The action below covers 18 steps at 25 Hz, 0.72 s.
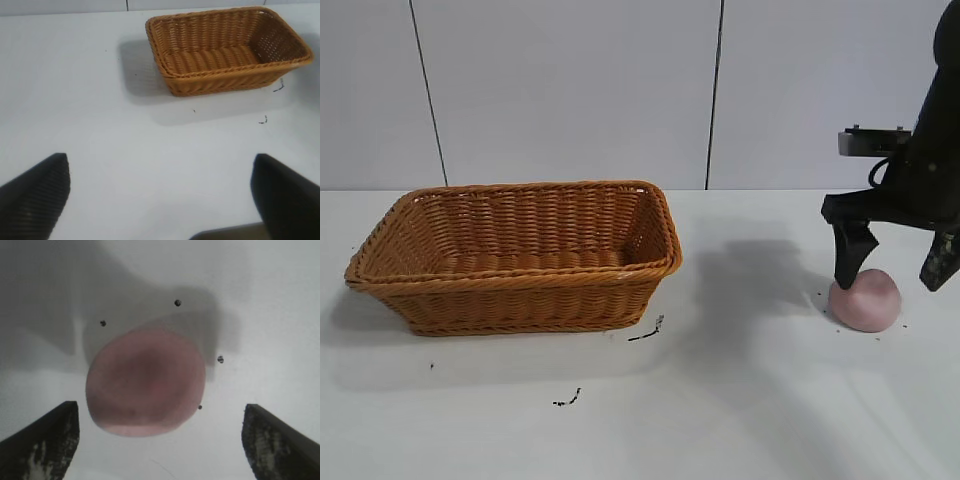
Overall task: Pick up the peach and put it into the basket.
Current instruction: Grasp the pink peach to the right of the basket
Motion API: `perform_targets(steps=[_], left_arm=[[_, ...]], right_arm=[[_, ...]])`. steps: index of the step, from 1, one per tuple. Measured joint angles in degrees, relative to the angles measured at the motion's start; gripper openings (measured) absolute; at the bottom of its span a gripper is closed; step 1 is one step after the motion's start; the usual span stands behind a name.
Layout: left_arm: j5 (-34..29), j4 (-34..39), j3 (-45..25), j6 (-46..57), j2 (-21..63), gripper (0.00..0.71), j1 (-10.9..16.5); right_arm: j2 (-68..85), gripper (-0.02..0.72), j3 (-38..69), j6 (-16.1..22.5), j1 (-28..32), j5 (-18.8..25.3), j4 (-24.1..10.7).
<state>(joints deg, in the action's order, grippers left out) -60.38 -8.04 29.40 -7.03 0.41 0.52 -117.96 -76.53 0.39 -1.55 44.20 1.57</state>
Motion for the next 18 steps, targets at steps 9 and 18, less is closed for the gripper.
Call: perform_targets(steps=[9, 18], left_arm=[[0.0, 0.0, 0.0, 0.0, 0.0, 0.694, 0.0], [0.0, 0.0, 0.0, 0.0, 0.0, 0.694, 0.0]], right_arm=[[-1.25, 0.525, 0.0, 0.0, 0.0, -3.77, 0.64], [-1.15, -0.017, -0.32, -2.08, 0.0, -3.2, 0.82]])
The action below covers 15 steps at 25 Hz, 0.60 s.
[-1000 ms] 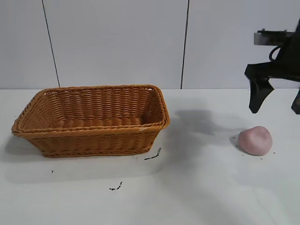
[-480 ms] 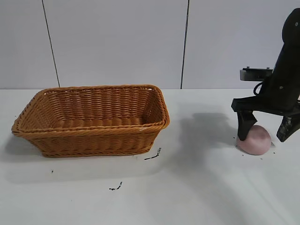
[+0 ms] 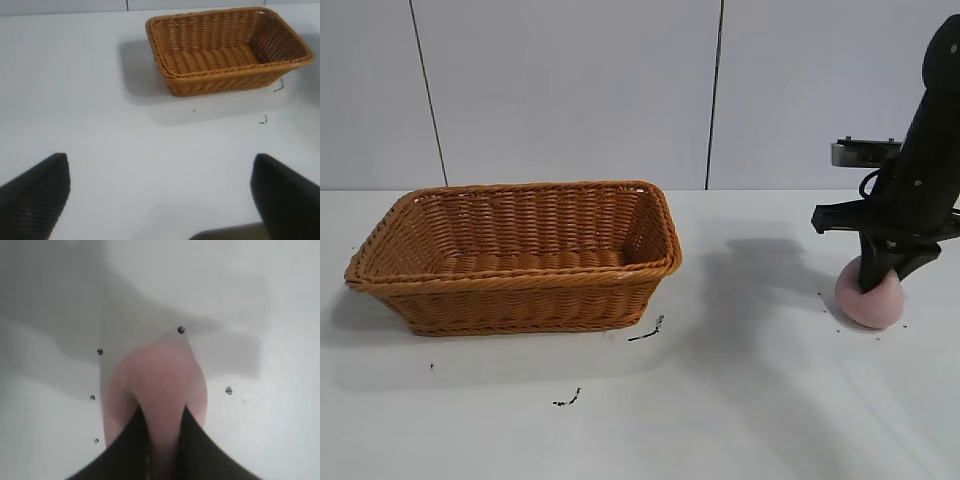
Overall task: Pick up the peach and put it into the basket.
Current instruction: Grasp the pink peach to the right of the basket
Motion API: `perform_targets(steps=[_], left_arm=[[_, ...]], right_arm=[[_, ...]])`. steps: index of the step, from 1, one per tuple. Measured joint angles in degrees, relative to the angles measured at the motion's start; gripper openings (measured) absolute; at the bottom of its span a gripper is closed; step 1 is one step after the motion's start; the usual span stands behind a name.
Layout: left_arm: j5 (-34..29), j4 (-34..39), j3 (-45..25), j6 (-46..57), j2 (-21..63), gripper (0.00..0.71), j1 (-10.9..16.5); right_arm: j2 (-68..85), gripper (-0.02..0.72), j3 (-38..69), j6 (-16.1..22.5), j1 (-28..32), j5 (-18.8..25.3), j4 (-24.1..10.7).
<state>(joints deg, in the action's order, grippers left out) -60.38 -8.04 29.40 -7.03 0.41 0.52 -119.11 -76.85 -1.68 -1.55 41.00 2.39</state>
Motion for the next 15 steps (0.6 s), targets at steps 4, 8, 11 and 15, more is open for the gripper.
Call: perform_targets(steps=[4, 8, 11, 15], left_arm=[[0.0, 0.0, 0.0, 0.0, 0.0, 0.694, 0.0], [0.0, 0.0, 0.0, 0.0, 0.0, 0.694, 0.0], [0.0, 0.0, 0.0, 0.0, 0.0, 0.694, 0.0], [0.0, 0.0, 0.0, 0.0, 0.0, 0.694, 0.0]], right_arm=[[1.88, -0.017, -0.12, -1.16, 0.0, 0.47, 0.0], [7.0, -0.017, -2.33, -1.2, 0.0, 2.84, -0.18], [9.64, -0.017, -8.77, -1.2, 0.0, 7.66, -0.19], [9.78, -0.017, -18.48, -1.15, -0.62, 13.47, -0.04]])
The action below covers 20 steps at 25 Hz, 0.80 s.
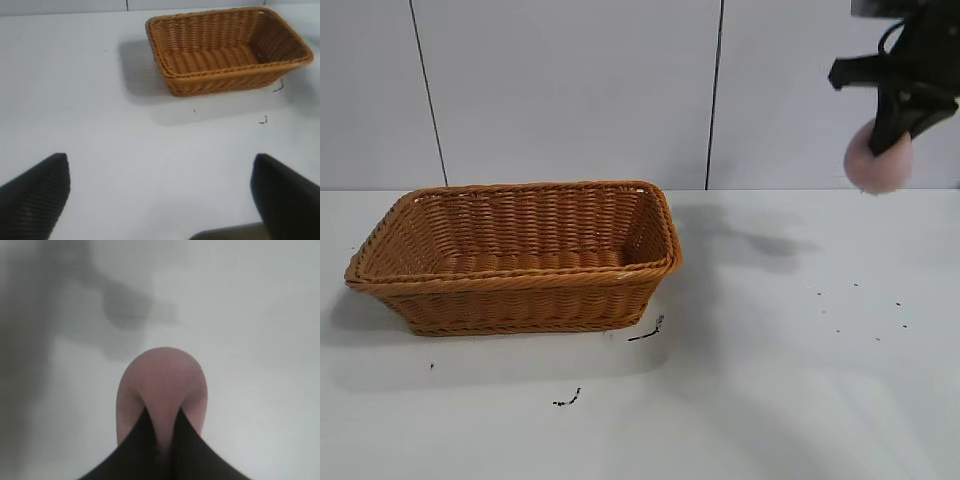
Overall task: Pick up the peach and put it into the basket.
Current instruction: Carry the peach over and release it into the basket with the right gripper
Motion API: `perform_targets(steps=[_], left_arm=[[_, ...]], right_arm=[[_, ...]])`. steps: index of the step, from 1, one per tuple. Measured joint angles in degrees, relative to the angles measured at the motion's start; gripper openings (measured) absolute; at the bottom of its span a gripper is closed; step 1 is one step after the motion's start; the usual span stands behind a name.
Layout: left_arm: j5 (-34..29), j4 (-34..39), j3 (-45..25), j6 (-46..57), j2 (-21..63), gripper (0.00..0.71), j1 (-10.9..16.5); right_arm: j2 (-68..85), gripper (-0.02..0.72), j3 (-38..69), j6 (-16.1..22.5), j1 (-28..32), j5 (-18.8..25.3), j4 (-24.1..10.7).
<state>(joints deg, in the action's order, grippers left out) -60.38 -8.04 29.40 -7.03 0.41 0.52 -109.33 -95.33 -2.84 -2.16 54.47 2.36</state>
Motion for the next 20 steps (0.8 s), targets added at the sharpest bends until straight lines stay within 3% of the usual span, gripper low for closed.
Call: perform_targets(steps=[5, 10, 20], left_arm=[[0.0, 0.0, 0.0, 0.0, 0.0, 0.694, 0.0], [0.0, 0.0, 0.0, 0.0, 0.0, 0.694, 0.0], [0.0, 0.0, 0.0, 0.0, 0.0, 0.694, 0.0]], right_arm=[[-2.19, -0.017, -8.89, 0.0, -3.8, 4.05, 0.32], [-4.64, -0.017, -15.09, 0.0, -12.49, 4.44, 0.5], [-10.0, -0.017, -17.32, 0.0, -29.74, -1.73, 1.1]])
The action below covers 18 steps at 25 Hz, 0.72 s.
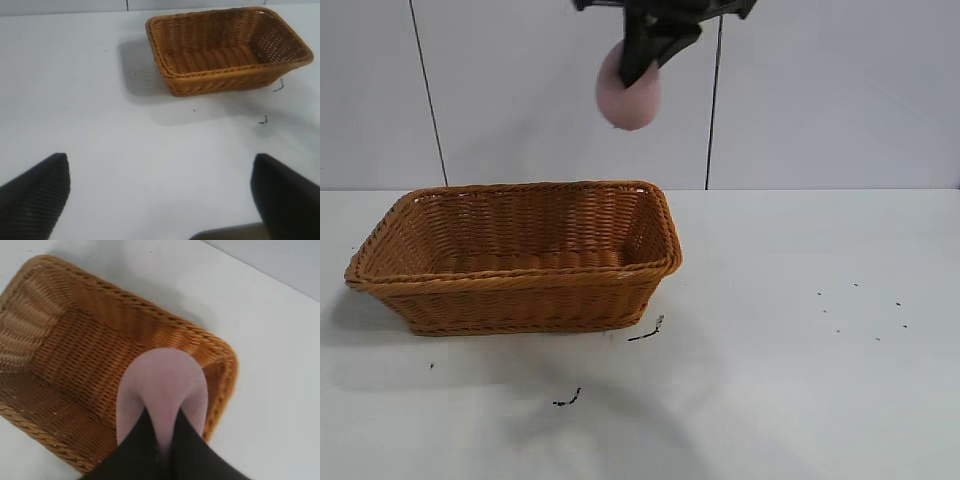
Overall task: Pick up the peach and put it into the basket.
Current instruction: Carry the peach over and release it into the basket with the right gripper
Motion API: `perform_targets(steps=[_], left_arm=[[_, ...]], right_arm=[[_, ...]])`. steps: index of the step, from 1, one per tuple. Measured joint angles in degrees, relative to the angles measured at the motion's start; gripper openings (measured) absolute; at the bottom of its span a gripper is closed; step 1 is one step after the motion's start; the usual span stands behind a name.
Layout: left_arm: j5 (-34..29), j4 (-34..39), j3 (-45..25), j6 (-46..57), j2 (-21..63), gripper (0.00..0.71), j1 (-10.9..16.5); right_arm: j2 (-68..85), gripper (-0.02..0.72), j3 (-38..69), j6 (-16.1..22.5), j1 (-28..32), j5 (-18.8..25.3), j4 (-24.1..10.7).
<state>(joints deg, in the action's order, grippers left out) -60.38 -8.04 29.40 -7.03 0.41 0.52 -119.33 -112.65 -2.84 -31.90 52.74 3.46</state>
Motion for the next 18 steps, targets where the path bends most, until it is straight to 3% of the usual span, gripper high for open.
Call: perform_targets(steps=[5, 10, 14, 16, 18], left_arm=[[0.0, 0.0, 0.0, 0.0, 0.0, 0.694, 0.0], [0.0, 0.0, 0.0, 0.0, 0.0, 0.694, 0.0], [0.0, 0.0, 0.0, 0.0, 0.0, 0.694, 0.0], [0.0, 0.0, 0.0, 0.0, 0.0, 0.694, 0.0], [0.0, 0.0, 0.0, 0.0, 0.0, 0.694, 0.0]], right_arm=[[-5.2, -0.017, 0.0, 0.0, -4.59, -6.68, 0.15], [-11.74, -0.017, 0.0, 0.0, -5.04, -13.72, 0.17], [-15.68, -0.017, 0.0, 0.0, -4.93, -15.87, 0.03], [-16.75, 0.012, 0.0, 0.0, -4.93, -15.49, 0.03], [-17.09, 0.111, 0.0, 0.0, -4.93, -15.05, 0.09]])
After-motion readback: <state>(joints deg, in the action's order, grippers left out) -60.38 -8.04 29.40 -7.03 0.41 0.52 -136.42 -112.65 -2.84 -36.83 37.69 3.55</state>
